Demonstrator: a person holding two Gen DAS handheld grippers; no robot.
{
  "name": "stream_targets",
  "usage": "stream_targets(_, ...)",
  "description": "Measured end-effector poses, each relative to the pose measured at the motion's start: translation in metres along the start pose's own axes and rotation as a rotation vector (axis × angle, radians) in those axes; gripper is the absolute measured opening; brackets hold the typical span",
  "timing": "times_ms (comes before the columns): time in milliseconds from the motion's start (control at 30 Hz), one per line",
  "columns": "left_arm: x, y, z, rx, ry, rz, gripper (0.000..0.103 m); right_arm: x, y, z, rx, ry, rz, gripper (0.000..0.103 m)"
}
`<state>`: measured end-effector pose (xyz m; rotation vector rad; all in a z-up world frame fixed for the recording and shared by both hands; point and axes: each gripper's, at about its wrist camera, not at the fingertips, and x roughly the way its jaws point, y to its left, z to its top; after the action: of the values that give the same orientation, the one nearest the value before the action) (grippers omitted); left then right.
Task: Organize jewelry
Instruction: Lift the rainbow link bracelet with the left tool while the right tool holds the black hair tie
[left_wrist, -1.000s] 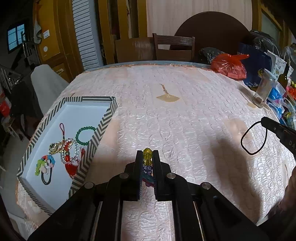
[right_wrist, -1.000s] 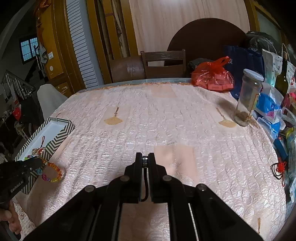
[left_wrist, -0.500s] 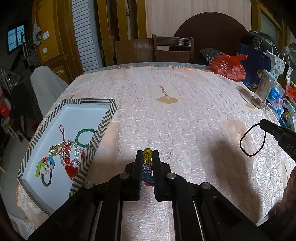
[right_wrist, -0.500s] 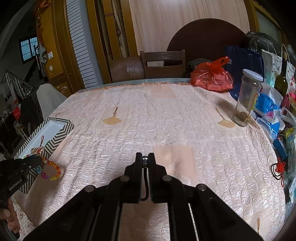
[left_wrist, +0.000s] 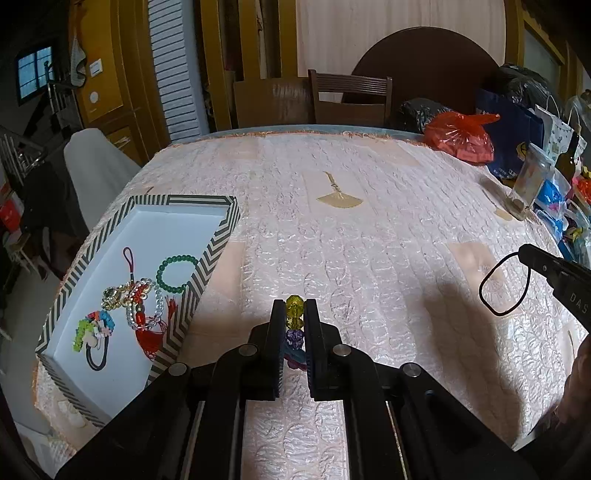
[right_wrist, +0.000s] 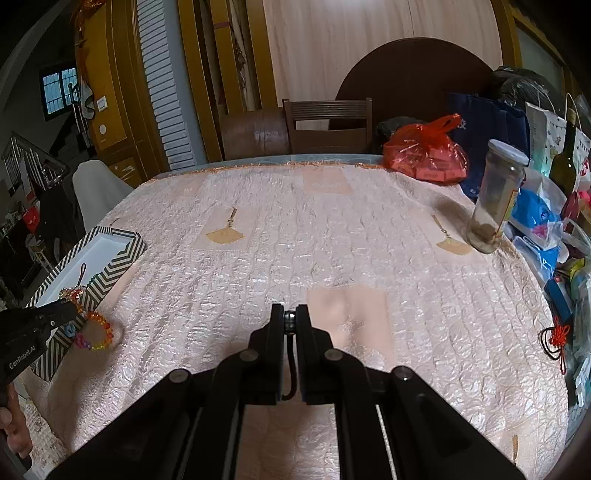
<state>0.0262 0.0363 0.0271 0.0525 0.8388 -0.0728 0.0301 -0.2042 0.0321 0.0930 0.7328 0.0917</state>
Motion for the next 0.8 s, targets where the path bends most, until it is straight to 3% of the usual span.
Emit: stream_targets(800,-0.007,0.023,0.001,-0.037,-0.019,0.011,0.029,-0.003,0.019,0.002,-0.039,-0.012,-0.003,0.006)
